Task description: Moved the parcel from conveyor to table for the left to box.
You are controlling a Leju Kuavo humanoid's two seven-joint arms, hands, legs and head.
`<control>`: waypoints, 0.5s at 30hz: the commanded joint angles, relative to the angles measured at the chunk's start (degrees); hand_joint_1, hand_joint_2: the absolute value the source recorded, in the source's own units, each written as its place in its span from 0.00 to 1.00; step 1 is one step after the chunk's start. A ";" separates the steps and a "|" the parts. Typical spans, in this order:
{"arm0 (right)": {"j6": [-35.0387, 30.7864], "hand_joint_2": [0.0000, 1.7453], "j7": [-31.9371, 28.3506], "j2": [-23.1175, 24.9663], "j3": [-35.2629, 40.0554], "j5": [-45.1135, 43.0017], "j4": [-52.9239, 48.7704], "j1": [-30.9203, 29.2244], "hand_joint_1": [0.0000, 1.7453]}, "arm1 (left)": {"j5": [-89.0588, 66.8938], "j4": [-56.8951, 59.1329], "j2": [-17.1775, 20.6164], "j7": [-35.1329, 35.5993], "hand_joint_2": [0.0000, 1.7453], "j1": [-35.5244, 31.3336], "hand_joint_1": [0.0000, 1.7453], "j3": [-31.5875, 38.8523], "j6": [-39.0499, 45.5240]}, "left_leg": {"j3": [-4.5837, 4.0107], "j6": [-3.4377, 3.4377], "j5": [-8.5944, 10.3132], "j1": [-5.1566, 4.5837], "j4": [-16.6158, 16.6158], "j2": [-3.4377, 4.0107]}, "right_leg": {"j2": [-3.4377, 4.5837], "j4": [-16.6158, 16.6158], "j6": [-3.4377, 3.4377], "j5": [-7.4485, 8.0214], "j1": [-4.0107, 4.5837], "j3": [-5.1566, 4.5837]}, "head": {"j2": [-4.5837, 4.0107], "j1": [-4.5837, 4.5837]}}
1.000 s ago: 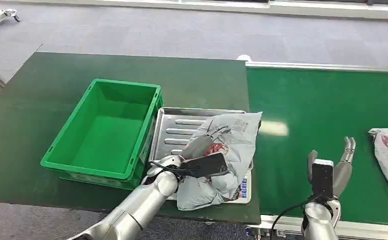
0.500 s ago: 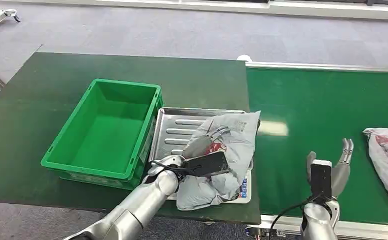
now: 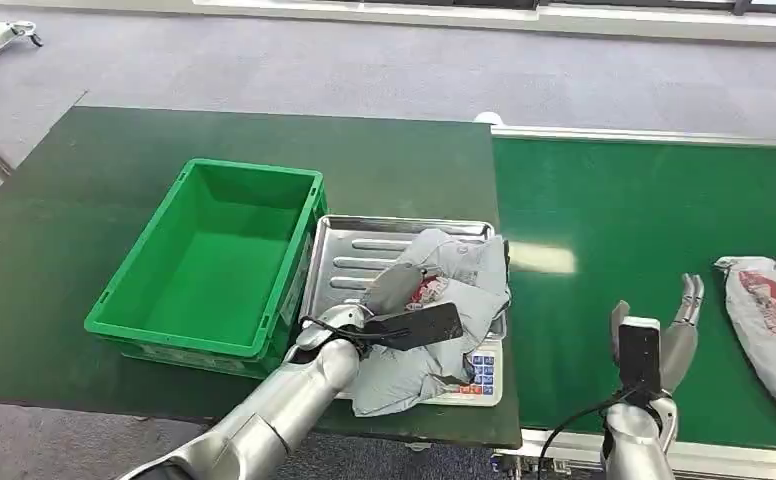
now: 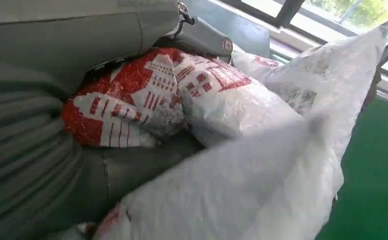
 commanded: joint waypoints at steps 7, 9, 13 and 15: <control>0.25 1.00 0.15 -0.01 0.32 -0.23 -0.05 -0.13 0.00 | 8.17 -13.56 0.11 -17.72 1.00 4.53 1.00 7.76 18.05 | 0.08 -0.03 -0.01 0.04 -0.11 0.20 | 0.12 -0.15 -0.08 0.06 0.06 0.04 | 0.00 0.00; 0.25 1.00 0.15 -0.01 0.32 -0.23 -0.05 -0.13 0.00 | 8.17 -13.56 0.11 -17.72 1.00 4.53 1.00 7.76 18.05 | 0.08 -0.03 -0.01 0.04 -0.11 0.20 | 0.12 -0.15 -0.08 0.06 0.06 0.04 | 0.00 0.00; 0.11 1.00 0.15 0.04 0.51 -0.32 0.09 -0.23 0.00 | 8.48 -15.13 0.55 -17.12 1.00 5.08 1.00 7.32 17.39 | -0.07 -0.06 -0.02 0.04 -0.05 0.13 | 0.10 -0.07 -0.07 0.00 0.05 -0.14 | 0.00 0.00; 0.11 1.00 0.15 0.04 0.51 -0.32 0.09 -0.23 0.00 | 8.48 -15.13 0.55 -17.12 1.00 5.08 1.00 7.32 17.39 | -0.05 -0.06 -0.01 0.04 -0.09 0.15 | 0.11 -0.10 -0.07 0.02 0.05 -0.13 | 0.00 0.00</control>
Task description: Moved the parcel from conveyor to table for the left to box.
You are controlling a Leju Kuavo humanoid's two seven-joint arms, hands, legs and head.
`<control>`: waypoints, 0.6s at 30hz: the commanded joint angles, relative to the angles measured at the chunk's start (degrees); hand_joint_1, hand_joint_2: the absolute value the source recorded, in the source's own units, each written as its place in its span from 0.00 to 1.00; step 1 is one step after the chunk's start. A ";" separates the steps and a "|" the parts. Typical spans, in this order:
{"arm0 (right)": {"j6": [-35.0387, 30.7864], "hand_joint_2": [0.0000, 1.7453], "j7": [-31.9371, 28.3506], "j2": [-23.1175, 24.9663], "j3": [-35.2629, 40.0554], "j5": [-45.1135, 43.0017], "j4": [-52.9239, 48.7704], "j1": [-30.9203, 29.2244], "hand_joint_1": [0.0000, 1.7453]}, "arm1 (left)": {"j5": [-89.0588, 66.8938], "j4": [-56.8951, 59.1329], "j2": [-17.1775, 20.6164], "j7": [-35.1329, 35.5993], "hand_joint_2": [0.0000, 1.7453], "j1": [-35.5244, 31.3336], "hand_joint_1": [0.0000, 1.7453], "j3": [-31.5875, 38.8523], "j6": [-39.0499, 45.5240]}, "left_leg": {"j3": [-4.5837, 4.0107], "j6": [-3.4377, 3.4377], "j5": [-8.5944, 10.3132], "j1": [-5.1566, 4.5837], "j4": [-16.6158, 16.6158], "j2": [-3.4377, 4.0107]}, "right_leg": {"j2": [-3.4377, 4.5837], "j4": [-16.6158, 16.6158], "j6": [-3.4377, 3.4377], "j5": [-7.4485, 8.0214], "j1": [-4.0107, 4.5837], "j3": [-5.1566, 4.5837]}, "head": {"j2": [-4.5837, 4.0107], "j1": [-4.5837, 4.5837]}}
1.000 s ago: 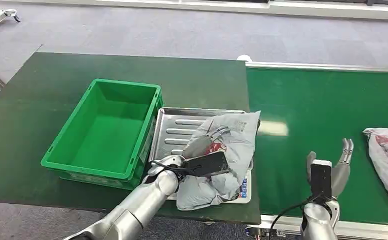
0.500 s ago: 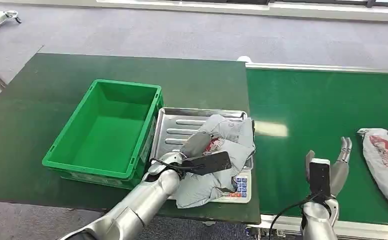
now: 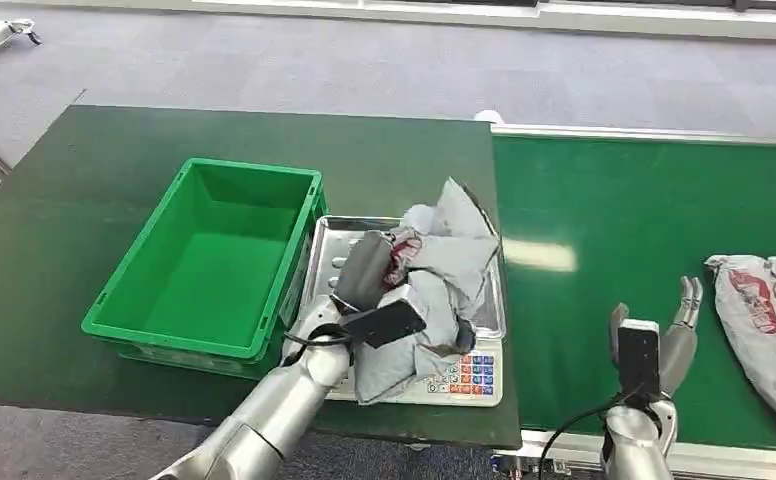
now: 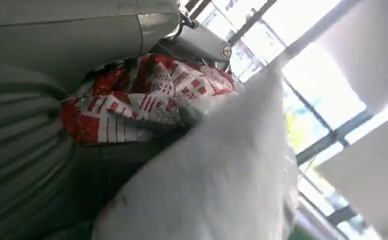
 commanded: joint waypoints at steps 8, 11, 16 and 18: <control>-0.55 1.00 0.22 -0.16 1.76 -1.47 0.00 -1.12 0.00 | 12.53 -13.70 0.87 -6.03 1.00 4.47 1.00 4.05 3.98 | 0.02 -0.02 -0.02 0.01 -0.07 0.13 | 0.05 -0.08 -0.07 0.02 0.03 0.01 | 0.00 0.02; -1.04 1.00 0.22 -0.30 2.47 -2.34 -0.05 -0.89 0.00 | 22.21 -25.86 3.12 -6.03 1.00 7.14 1.00 0.87 12.46 | -0.12 -0.02 -0.05 0.05 0.01 0.19 | 0.13 -0.02 -0.06 0.02 0.05 -0.12 | 0.00 0.02; -2.02 1.00 0.22 -1.17 3.60 -3.92 -0.84 0.03 0.00 | 31.78 -31.59 5.83 -6.03 1.00 7.24 1.00 -1.22 22.32 | 0.07 -0.08 -0.09 0.09 -0.10 0.26 | 0.15 -0.13 -0.14 -0.01 0.11 0.01 | 0.00 0.00; -2.57 1.00 0.22 -1.34 3.62 -4.24 -0.56 0.27 0.00 | 25.67 -29.39 0.96 -6.03 1.00 8.52 1.00 8.28 26.17 | 0.11 -0.08 -0.07 0.06 -0.15 0.25 | 0.13 -0.14 -0.14 -0.01 0.09 0.03 | 0.00 0.02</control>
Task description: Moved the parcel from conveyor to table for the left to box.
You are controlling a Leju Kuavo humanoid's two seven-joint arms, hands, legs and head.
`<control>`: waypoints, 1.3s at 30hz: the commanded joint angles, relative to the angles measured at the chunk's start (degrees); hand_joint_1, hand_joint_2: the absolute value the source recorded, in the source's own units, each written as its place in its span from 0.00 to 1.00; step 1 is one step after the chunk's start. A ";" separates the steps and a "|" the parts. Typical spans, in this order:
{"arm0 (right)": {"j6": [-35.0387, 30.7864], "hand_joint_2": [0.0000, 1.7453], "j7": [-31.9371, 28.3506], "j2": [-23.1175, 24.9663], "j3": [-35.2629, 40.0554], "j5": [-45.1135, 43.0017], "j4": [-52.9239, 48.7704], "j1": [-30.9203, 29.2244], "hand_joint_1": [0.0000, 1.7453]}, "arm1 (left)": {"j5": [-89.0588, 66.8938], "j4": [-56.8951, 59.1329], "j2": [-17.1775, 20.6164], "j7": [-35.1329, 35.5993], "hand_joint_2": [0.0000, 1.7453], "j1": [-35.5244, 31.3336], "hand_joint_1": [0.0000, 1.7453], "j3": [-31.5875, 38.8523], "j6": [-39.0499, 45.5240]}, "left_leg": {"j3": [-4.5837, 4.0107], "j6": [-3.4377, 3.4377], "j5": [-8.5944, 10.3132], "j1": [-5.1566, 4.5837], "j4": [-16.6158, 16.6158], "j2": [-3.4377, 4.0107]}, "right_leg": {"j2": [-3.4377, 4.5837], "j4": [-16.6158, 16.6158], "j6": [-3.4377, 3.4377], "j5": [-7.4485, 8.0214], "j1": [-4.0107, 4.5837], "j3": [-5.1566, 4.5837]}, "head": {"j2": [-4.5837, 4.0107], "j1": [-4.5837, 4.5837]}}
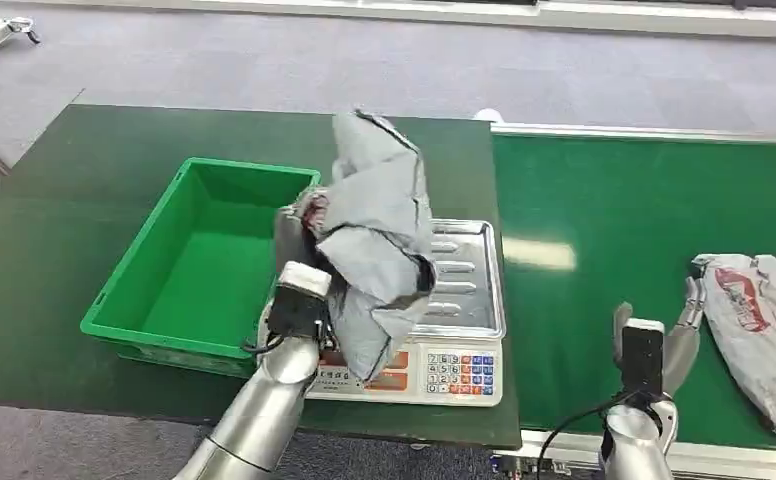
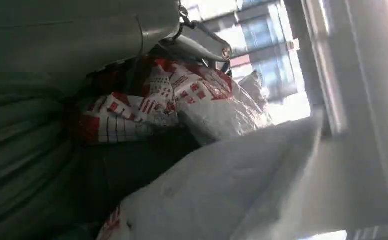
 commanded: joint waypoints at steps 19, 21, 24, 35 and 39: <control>-2.36 1.00 0.22 -1.04 5.18 -2.33 -0.43 1.41 0.00 | -5.83 -6.18 -4.35 0.11 0.00 1.38 1.00 33.15 12.47 | 0.06 0.00 -0.02 0.05 0.00 0.12 | 0.05 -0.05 -0.05 -0.03 0.07 0.04 | 0.00 0.00; -2.36 1.00 0.22 -1.04 5.18 -2.33 -0.43 1.41 0.00 | -5.83 -6.18 -4.35 0.11 0.00 1.38 1.00 33.15 12.47 | 0.10 0.00 -0.03 0.07 -0.01 0.14 | 0.05 -0.08 -0.05 -0.02 0.09 0.09 | 0.00 0.00; -2.36 1.00 0.22 -1.04 5.18 -2.33 -0.43 1.41 0.00 | -5.83 -6.18 -4.35 0.11 0.00 1.38 1.00 33.15 12.47 | 0.09 0.00 -0.02 0.06 -0.01 0.12 | 0.03 -0.07 -0.06 -0.02 0.07 0.09 | 0.00 0.02; -3.70 1.00 0.22 -0.77 7.31 -2.80 3.09 -0.81 0.00 | -15.86 -3.98 -4.35 0.11 0.00 -3.59 1.00 49.72 12.47 | 0.06 -0.03 -0.01 0.06 0.01 0.21 | 0.13 -0.02 -0.07 0.00 0.07 0.01 | 0.00 0.00; -4.05 1.00 0.22 -0.74 7.47 -2.94 3.09 -0.56 0.00 | -23.64 -4.16 -4.35 0.11 0.00 -3.30 1.00 51.33 12.47 | 0.14 -0.02 -0.01 0.07 -0.06 0.21 | 0.12 -0.11 -0.07 0.01 0.09 0.12 | 0.00 0.00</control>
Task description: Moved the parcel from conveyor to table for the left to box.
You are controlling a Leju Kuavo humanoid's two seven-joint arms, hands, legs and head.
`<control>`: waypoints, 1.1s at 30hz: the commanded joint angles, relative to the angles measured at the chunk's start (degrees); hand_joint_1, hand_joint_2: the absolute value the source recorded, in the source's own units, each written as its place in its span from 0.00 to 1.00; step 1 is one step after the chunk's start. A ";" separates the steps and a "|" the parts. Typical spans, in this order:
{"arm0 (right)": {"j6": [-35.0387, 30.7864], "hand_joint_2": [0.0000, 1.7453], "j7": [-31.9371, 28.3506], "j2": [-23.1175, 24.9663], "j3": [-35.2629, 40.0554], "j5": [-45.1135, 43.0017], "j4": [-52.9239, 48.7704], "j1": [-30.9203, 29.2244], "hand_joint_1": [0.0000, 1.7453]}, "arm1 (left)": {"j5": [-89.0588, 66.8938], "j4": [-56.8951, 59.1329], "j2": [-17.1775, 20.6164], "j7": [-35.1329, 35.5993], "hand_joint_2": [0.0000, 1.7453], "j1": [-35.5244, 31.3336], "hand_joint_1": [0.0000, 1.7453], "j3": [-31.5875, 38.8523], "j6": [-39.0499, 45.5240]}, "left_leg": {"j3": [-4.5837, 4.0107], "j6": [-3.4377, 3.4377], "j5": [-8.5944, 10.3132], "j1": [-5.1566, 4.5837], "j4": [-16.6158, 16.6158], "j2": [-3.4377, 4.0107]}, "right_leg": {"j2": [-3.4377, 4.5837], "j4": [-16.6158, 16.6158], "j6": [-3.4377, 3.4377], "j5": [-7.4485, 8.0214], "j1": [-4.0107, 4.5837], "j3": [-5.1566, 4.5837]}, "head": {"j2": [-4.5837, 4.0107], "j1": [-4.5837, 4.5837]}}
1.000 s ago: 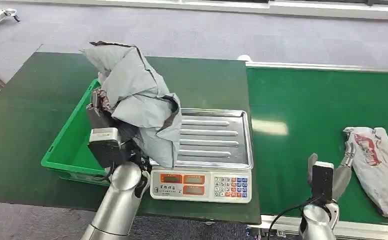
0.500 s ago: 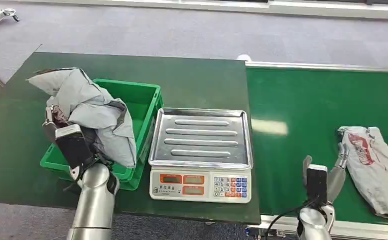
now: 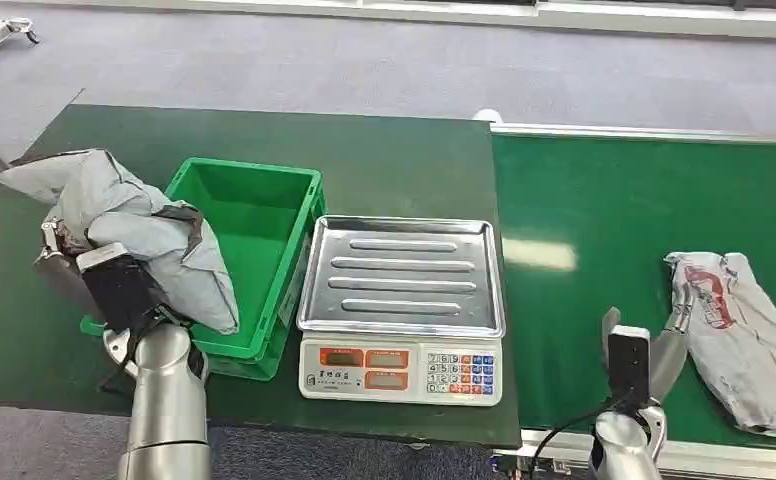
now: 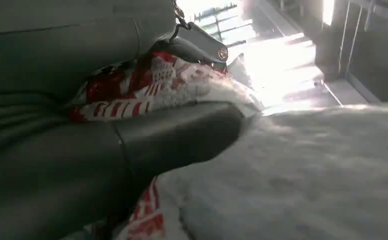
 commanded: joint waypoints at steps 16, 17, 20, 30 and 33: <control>0.19 1.00 0.22 -0.48 2.30 -0.19 3.97 -2.17 0.00 | -22.93 1.11 -2.36 0.11 0.00 -3.66 0.00 14.09 -0.04 | 0.05 -0.01 -0.02 0.02 -0.02 0.05 | 0.00 -0.05 -0.04 0.00 0.03 0.06 | 0.00 0.00; 0.24 1.00 0.22 -0.50 2.33 -0.21 3.94 -2.12 0.00 | -23.22 1.00 -2.36 0.11 0.00 -3.59 0.00 13.78 -0.04 | 0.11 -0.01 -0.02 0.03 -0.07 0.07 | 0.00 -0.11 -0.06 0.02 0.05 0.13 | 0.00 0.02; 0.33 1.00 0.22 -0.58 2.37 -0.19 3.67 -2.02 0.00 | -24.35 0.59 -2.36 0.11 0.00 -3.34 0.00 12.75 -0.04 | 0.05 0.00 -0.03 0.05 -0.01 0.02 | -0.03 -0.07 -0.04 0.00 0.06 0.09 | 0.00 0.00; 0.43 1.00 0.22 -0.70 2.42 -0.10 3.81 -2.07 0.00 | -26.34 -0.37 -2.36 0.11 0.00 -2.90 0.00 11.74 -0.04 | 0.08 -0.01 -0.02 0.03 -0.05 0.01 | -0.05 -0.08 -0.05 0.00 0.05 0.12 | 0.00 0.00; 0.43 1.00 0.22 -0.73 2.44 -0.06 3.71 -1.94 0.00 | -27.08 -0.61 -2.36 0.11 0.00 -2.81 0.00 11.67 -0.04 | 0.11 -0.01 -0.02 0.03 -0.06 0.03 | -0.05 -0.09 -0.06 0.00 0.05 0.14 | 0.00 0.00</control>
